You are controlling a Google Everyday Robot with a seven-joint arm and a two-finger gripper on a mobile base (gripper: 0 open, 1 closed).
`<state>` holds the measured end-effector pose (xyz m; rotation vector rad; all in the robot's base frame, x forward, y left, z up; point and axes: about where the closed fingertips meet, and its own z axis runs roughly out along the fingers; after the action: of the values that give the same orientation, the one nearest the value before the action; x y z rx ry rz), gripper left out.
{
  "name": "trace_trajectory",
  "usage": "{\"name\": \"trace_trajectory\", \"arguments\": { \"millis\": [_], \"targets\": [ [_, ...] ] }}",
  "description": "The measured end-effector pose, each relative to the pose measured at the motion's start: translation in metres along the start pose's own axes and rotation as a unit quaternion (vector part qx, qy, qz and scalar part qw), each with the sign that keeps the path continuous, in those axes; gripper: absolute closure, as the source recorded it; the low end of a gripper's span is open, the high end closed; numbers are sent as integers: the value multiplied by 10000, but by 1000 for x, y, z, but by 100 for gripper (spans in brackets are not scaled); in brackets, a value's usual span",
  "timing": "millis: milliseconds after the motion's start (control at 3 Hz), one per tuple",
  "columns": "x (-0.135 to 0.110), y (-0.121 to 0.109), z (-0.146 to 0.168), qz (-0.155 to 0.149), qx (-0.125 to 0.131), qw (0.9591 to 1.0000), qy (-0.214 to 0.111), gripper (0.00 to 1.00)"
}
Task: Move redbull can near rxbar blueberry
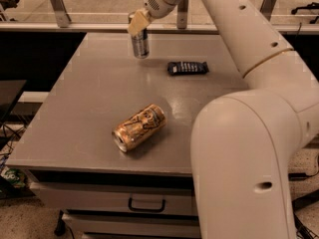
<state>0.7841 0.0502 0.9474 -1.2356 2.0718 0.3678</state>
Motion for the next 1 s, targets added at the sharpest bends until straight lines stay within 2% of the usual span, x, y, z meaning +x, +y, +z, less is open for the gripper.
{"name": "trace_trajectory", "arguments": {
  "millis": [1000],
  "targets": [
    [38, -23, -17, 354, 187, 9992, 34, 100]
  ]
}}
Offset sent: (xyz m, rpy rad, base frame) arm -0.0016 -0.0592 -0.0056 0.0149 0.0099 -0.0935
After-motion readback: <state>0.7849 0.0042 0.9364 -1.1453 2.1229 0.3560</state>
